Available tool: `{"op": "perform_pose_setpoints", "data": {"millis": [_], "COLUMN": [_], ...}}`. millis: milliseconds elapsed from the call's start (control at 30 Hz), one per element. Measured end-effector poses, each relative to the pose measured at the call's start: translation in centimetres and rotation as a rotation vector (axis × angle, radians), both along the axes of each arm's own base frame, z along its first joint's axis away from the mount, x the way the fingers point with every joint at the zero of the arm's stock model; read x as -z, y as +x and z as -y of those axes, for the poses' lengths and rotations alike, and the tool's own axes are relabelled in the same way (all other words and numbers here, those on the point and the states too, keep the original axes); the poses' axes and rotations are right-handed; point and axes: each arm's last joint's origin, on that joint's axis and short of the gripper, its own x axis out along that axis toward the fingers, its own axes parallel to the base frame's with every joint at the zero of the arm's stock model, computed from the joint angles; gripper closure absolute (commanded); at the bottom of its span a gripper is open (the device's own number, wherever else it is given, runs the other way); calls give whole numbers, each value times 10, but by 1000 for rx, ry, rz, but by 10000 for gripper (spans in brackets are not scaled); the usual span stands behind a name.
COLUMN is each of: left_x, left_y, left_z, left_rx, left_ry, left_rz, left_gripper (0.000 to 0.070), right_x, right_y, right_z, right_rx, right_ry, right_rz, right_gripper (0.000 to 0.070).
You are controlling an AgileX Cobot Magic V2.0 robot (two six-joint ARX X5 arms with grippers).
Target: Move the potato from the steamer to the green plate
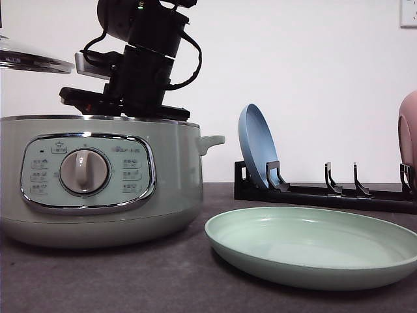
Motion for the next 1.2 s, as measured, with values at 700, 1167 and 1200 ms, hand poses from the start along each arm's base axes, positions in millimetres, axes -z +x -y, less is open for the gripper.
{"op": "perform_pose_setpoints", "data": {"millis": [700,1167,1200], "left_x": [0,-1,-1], "left_y": [1,-1,-1], "left_z": [1,27,30], "left_rx": [23,156,167], "left_ry": [-29,-90,-90], "left_rz": [7,3,3], "left_gripper": [691,691,691], "right_x": [-156,-150,-143], "right_y": [-37,-51,-54], "right_z": [92,185,189], "right_rx": [58,231,232], "right_ry": [191,128,134], "right_rz": [194,137,135], "right_gripper": [439,439,439]}}
